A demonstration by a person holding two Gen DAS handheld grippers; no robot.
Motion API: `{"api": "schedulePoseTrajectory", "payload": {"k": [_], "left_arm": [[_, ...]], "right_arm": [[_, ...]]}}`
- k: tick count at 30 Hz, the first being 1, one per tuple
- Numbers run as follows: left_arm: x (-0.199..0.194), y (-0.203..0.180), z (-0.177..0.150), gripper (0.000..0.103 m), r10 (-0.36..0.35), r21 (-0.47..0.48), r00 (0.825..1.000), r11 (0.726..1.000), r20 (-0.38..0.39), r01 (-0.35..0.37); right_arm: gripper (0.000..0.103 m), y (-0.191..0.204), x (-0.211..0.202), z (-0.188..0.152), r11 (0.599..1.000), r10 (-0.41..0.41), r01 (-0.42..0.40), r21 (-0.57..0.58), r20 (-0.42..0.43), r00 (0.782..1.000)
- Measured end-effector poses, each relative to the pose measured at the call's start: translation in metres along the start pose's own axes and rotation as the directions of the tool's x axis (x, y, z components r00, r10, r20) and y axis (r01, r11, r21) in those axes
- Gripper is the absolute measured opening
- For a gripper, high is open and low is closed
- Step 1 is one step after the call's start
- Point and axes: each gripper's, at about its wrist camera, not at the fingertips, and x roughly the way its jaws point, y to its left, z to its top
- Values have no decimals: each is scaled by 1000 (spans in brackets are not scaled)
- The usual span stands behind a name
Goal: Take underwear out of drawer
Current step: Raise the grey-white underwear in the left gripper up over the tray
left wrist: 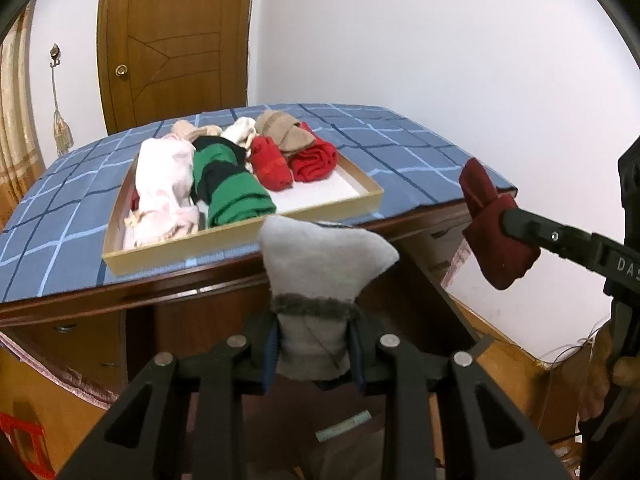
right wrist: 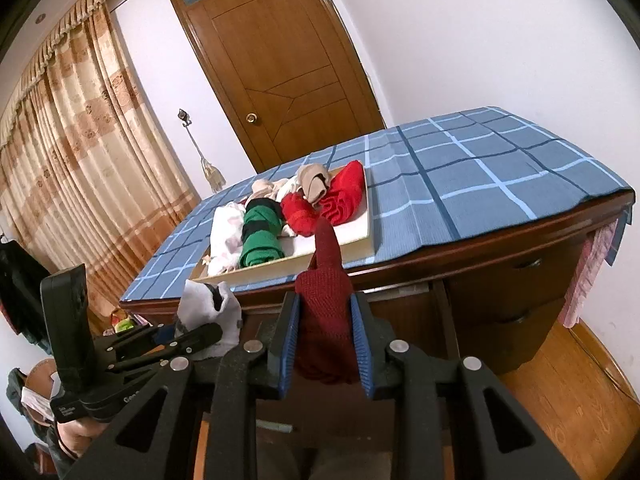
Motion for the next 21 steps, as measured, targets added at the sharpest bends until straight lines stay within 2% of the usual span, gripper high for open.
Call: {"api": "schedulePoseTrajectory", "payload": {"k": [10,21], "left_arm": [[16,13,42,27,13,-22,999,1000,32,-12],[41,11,77,27,16,-36,998,999,59,-14]], "right_arm": [[29,2,23,35,1000,-3,3,-10,22,1000],[29,13,51,67,999,-8,10,-46,57,998]]}}
